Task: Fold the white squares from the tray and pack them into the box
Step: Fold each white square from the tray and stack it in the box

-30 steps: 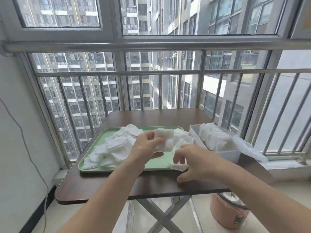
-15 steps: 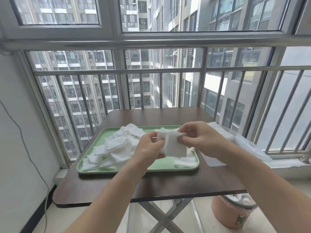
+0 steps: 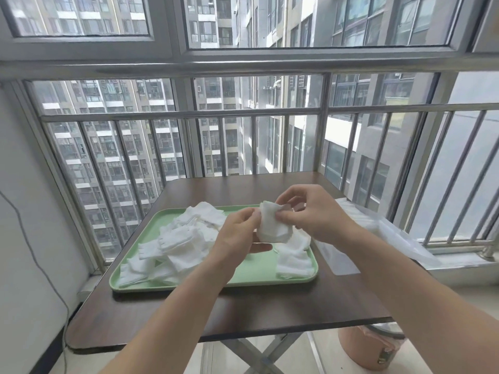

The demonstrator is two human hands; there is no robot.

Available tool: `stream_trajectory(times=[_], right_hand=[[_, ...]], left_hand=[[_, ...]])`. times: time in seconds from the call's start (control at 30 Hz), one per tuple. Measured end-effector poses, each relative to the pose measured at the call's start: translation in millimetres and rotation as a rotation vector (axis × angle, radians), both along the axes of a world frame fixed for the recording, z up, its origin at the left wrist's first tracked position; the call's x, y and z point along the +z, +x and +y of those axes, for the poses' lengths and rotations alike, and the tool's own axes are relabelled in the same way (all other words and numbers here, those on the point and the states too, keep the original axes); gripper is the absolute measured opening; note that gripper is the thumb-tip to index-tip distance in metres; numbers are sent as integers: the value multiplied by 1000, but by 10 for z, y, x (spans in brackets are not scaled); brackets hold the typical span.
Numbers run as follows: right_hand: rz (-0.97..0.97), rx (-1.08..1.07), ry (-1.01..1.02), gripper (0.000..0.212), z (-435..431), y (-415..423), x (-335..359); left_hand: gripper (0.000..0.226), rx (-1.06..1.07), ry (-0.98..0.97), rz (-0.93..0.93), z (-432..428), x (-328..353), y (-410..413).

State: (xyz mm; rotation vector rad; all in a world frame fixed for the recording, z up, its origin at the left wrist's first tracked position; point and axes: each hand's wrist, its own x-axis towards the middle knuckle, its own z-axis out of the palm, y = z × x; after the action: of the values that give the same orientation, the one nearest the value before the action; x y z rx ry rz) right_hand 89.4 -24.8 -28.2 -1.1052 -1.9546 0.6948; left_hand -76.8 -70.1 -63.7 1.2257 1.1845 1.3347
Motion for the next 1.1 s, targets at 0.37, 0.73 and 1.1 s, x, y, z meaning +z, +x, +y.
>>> stream_trajectory(times=[0.37,0.73,1.1], right_hand=[[-357,156,-88,26,-77,476,494],[-271,21,-274,20,57,1501,756],[36,37,-373,10,221,1746,391]], left_hand=[[37,-272,111,115,19,156,287],[30,-165,339,742,498,344,945],[107,-410,135,1434,1059,362,1599]])
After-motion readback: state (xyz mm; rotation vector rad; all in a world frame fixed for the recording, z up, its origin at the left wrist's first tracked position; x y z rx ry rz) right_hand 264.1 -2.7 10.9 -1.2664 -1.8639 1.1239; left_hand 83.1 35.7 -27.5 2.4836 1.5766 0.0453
